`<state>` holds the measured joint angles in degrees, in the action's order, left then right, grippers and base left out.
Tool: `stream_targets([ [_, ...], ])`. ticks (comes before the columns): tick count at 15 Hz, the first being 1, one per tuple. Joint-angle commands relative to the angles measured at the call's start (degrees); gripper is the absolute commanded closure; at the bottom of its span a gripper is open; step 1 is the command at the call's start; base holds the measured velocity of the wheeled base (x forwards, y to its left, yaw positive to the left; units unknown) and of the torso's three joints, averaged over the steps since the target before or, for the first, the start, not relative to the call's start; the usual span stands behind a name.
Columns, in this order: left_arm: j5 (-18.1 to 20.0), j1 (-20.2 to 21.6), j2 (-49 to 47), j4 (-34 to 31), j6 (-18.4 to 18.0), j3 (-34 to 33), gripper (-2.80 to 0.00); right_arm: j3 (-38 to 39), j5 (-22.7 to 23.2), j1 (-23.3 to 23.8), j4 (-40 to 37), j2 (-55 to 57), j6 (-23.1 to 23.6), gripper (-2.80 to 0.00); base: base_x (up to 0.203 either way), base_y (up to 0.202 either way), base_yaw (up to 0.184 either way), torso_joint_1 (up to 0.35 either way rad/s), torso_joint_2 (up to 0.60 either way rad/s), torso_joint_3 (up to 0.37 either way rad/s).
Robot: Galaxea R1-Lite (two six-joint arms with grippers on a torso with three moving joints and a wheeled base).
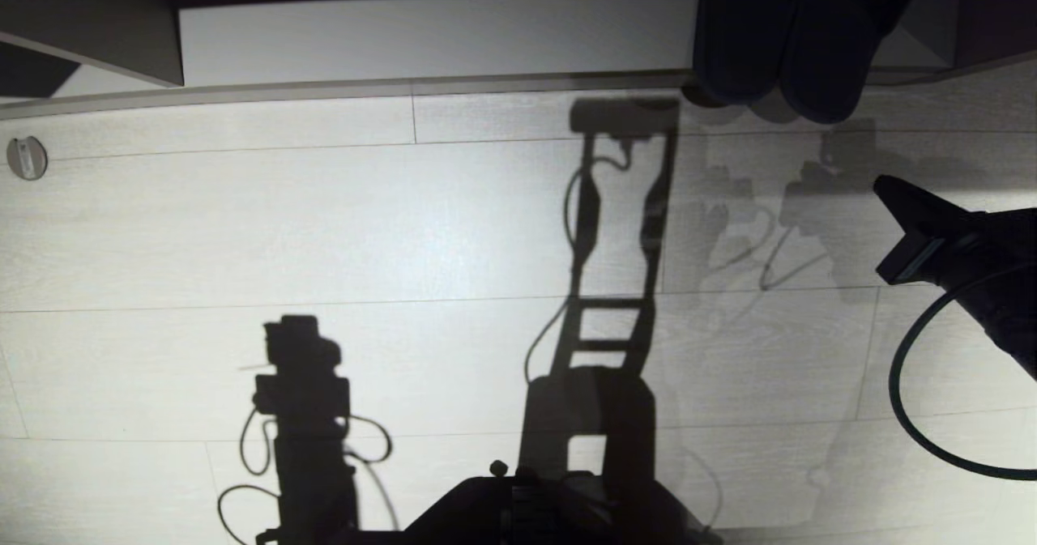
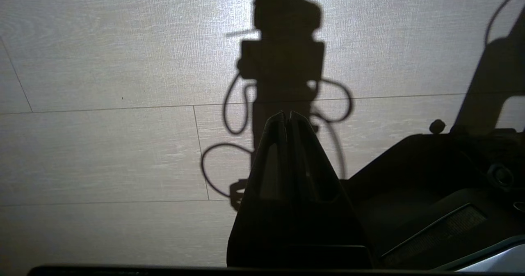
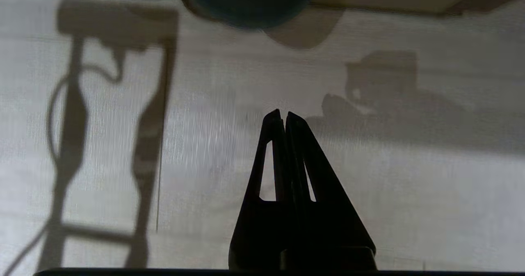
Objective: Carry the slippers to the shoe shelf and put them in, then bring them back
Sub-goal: Pick up the slippers in the shoe cabinet
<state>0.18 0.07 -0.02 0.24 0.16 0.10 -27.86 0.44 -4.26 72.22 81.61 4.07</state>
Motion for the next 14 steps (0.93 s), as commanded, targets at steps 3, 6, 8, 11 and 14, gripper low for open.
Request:
stream_targets([
  [3,0.0,0.0,0.0,0.0,0.0,0.0,0.00,-5.0,-0.5,-1.0,0.5,3.3,0.5,0.00,0.000,0.000,0.000,0.000,0.00,0.000],
  [6,0.0,0.0,0.0,0.0,0.0,0.0,0.00,-8.1,-0.7,-1.3,0.4,4.4,0.6,0.00,0.000,0.000,0.000,0.000,0.00,0.000],
  [8,0.0,0.0,0.0,0.0,0.0,0.0,0.00,-10.0,-0.7,-1.5,0.3,5.2,0.6,0.00,0.000,0.000,0.000,0.000,0.00,0.000],
  [11,-0.1,0.0,0.0,0.0,0.0,0.0,0.00,-11.7,-1.0,-2.3,0.3,6.0,0.7,0.00,0.000,0.000,0.000,0.000,0.00,0.000],
  [14,0.0,0.0,0.0,0.0,0.0,0.0,0.00,-14.1,-1.0,-3.6,0.4,7.4,0.7,0.00,0.000,0.000,0.000,0.000,0.00,0.000],
])
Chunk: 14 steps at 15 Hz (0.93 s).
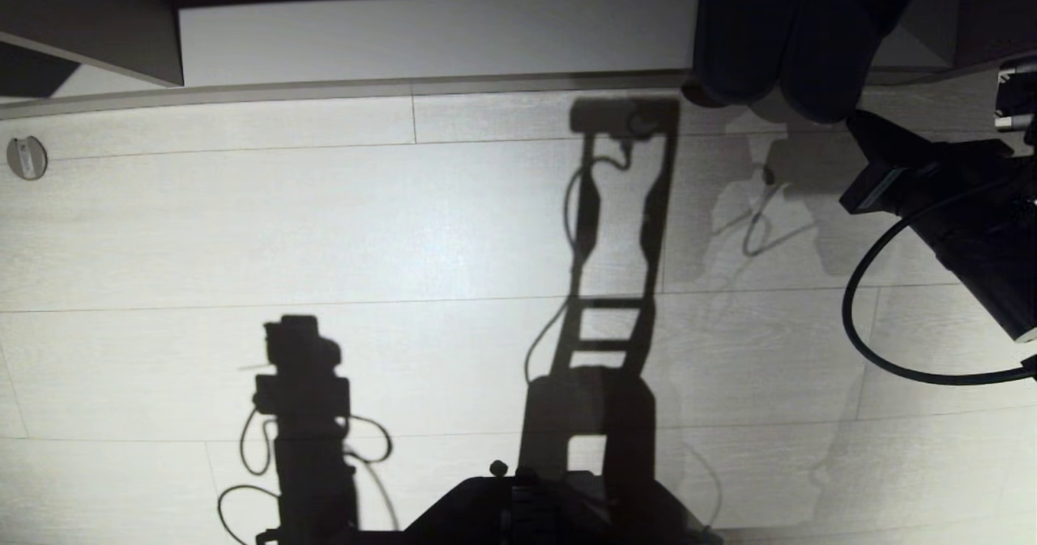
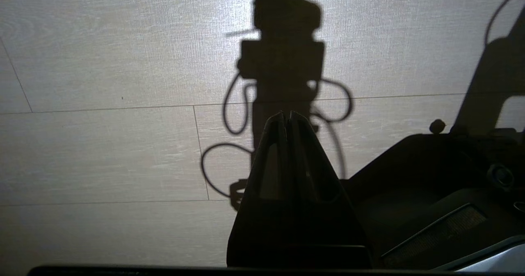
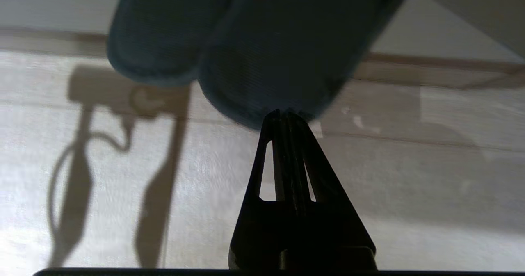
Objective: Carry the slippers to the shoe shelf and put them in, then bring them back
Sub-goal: Pick up the slippers in the shoe cabinet
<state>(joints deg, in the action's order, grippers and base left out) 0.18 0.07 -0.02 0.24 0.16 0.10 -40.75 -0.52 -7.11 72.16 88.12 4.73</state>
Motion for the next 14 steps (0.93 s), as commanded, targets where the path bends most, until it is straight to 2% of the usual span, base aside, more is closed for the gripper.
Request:
stream_targets([
  [1,0.0,0.0,0.0,0.0,0.0,0.0,0.00,-1.5,0.0,-1.1,0.4,1.1,0.1,0.00,0.000,0.000,0.000,0.000,0.00,0.000],
  [6,0.0,0.0,0.0,0.0,0.0,0.0,0.00,-5.7,-2.3,-4.8,-0.5,1.3,0.8,0.00,0.000,0.000,0.000,0.000,0.00,0.000],
  [14,-0.1,0.0,0.0,0.0,0.0,0.0,0.00,-12.1,-4.1,-4.9,-1.4,4.4,0.9,0.00,0.000,0.000,0.000,0.000,0.00,0.000],
])
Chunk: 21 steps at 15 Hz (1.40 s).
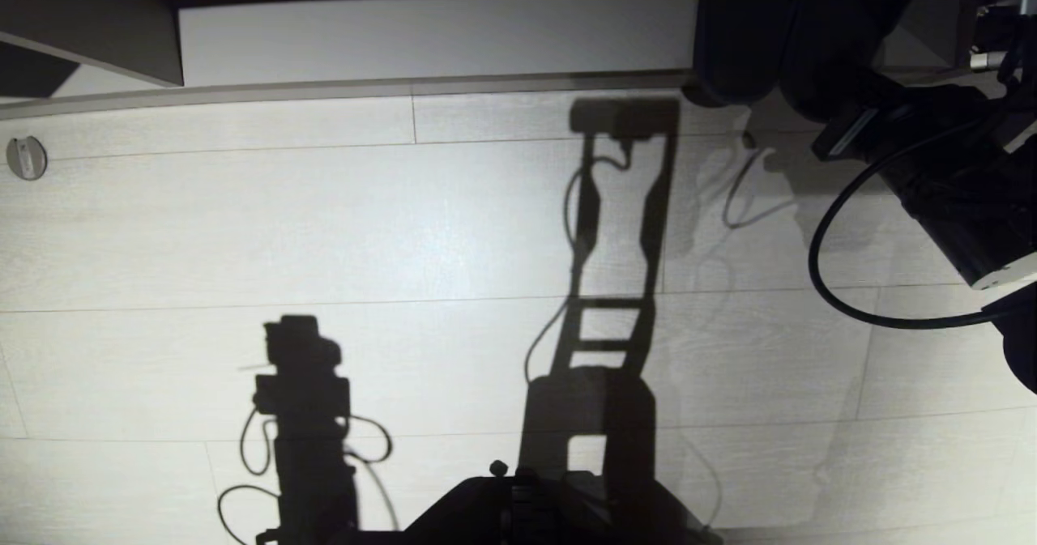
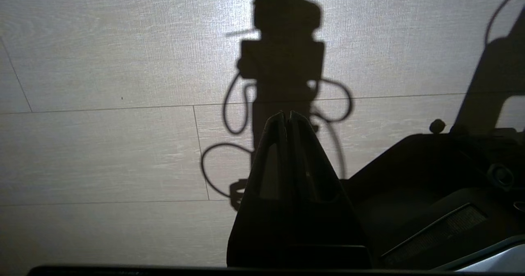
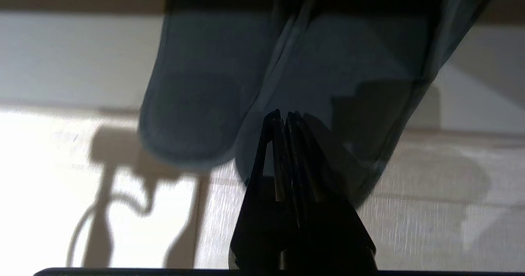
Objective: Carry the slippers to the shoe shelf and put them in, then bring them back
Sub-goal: Pick up the slippers in the shoe cabinet
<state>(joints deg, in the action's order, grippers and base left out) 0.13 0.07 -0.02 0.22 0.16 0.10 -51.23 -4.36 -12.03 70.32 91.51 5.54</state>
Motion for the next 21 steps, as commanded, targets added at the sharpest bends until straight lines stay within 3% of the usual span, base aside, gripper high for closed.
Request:
stream_targets([
  [1,0.0,0.0,0.0,0.0,0.0,0.0,0.00,-1.8,-0.3,0.0,0.4,1.1,0.1,0.00,0.000,0.000,0.000,0.000,0.00,0.000],
  [8,0.0,0.0,0.0,0.0,0.0,0.0,0.00,-9.3,-1.7,0.0,0.0,4.9,0.3,0.00,0.000,0.000,0.000,0.000,0.00,0.000],
  [14,0.0,0.0,0.0,0.0,0.0,0.0,0.00,-10.2,-2.8,0.0,-0.7,4.9,0.4,0.00,0.000,0.000,0.000,0.000,0.00,0.000],
  [15,0.0,0.0,0.0,0.0,0.0,0.0,0.00,-10.2,-2.9,0.0,-0.7,4.9,0.6,-2.80,0.000,0.000,0.000,0.000,0.00,0.000],
  [21,0.0,0.0,0.0,0.0,0.0,0.0,0.00,-10.5,-3.0,0.0,-0.7,4.8,0.6,-2.80,0.000,0.000,0.000,0.000,0.00,0.000],
])
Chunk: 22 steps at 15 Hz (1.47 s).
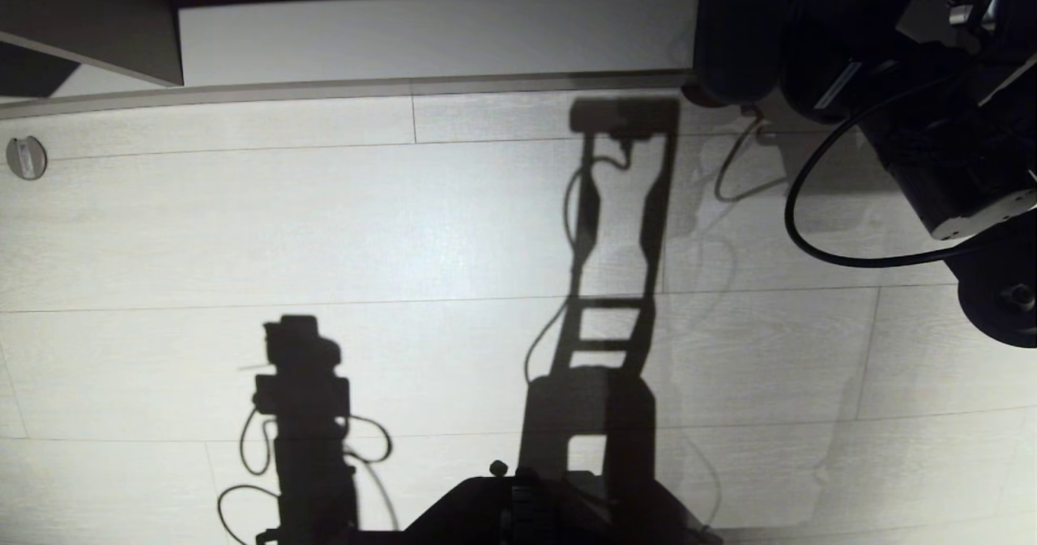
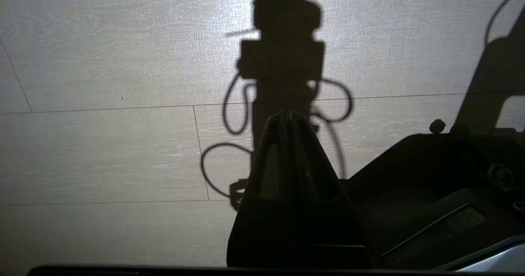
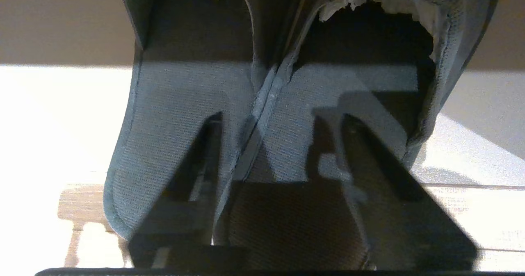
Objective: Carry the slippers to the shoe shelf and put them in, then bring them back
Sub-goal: Pick up the slippers in the shoe cabinet
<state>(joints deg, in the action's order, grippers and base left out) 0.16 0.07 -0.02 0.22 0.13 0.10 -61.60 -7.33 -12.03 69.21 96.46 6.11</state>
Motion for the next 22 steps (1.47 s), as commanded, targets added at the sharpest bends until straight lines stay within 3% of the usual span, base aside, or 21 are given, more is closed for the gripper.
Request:
stream_targets([
  [1,0.0,0.0,0.0,0.0,0.0,0.0,0.00,-0.6,-0.1,0.0,0.3,0.0,0.0,-2.80,0.000,0.000,0.000,0.000,0.00,0.000],
  [7,0.0,0.0,0.0,0.0,0.0,0.0,0.00,-2.5,-0.1,0.0,0.4,1.0,-0.1,-2.80,0.000,0.000,0.000,0.000,0.00,0.000],
  [22,0.0,0.0,0.0,0.0,0.0,0.0,0.00,-17.5,-0.3,0.0,-0.2,11.2,0.0,-2.80,0.000,0.000,0.000,0.000,0.00,0.000],
])
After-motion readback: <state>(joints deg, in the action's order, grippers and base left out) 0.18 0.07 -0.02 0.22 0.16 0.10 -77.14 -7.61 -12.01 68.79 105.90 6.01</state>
